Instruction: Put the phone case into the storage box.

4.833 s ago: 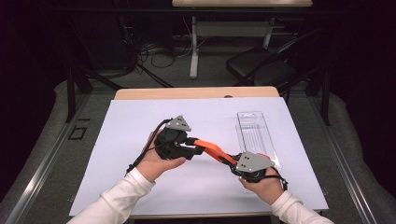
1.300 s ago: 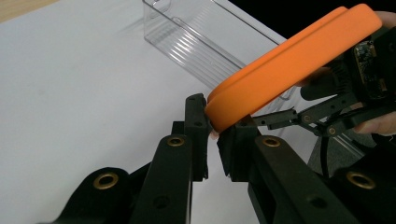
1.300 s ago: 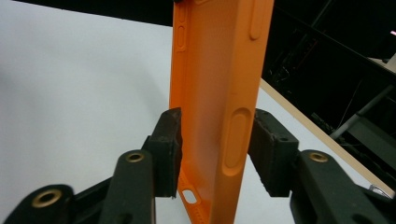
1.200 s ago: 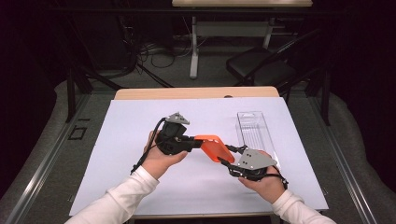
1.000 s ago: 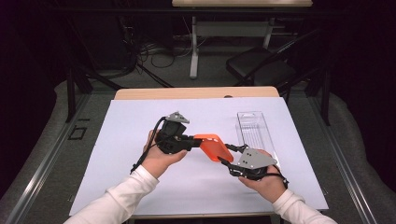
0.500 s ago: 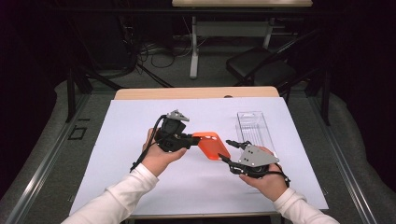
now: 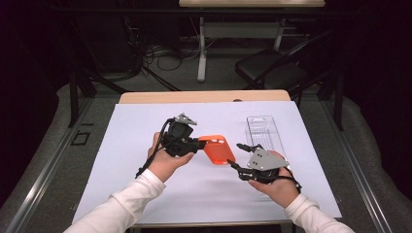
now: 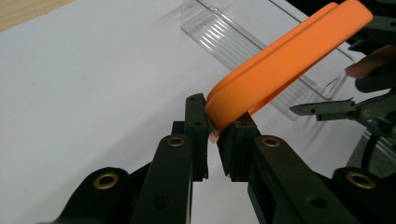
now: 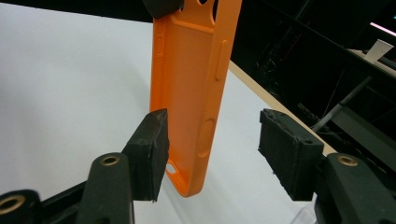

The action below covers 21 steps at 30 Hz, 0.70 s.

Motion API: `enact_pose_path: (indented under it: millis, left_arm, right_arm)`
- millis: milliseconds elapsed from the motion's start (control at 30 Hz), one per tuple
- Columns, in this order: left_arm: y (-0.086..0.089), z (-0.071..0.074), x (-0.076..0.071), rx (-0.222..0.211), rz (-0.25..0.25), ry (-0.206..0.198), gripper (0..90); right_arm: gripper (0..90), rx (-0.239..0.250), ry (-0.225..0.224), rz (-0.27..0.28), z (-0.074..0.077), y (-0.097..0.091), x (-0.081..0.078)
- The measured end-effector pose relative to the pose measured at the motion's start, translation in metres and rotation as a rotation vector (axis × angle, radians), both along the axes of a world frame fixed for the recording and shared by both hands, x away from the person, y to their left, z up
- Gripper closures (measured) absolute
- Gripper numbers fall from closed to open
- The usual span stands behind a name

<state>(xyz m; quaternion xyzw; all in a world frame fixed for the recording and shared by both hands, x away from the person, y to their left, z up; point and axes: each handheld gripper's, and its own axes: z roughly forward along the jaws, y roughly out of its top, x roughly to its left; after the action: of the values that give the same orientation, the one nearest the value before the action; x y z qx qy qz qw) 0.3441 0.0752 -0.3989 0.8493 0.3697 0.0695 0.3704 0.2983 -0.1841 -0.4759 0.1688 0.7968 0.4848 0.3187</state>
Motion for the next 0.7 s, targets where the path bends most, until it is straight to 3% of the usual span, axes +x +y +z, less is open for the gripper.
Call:
enact_pose_path:
  millis: [433,700]
  left_arm:
    - [-0.002,-0.004,0.004,0.028,0.035,-0.004,82.4]
    - [-0.004,-0.002,0.004,0.058,0.047,-0.008,82.5]
  right_arm:
    - [37.1,-0.010,0.022,-0.030,0.009,0.008,0.006]
    - [38.9,-0.028,0.003,-0.038,0.016,0.011,0.008]
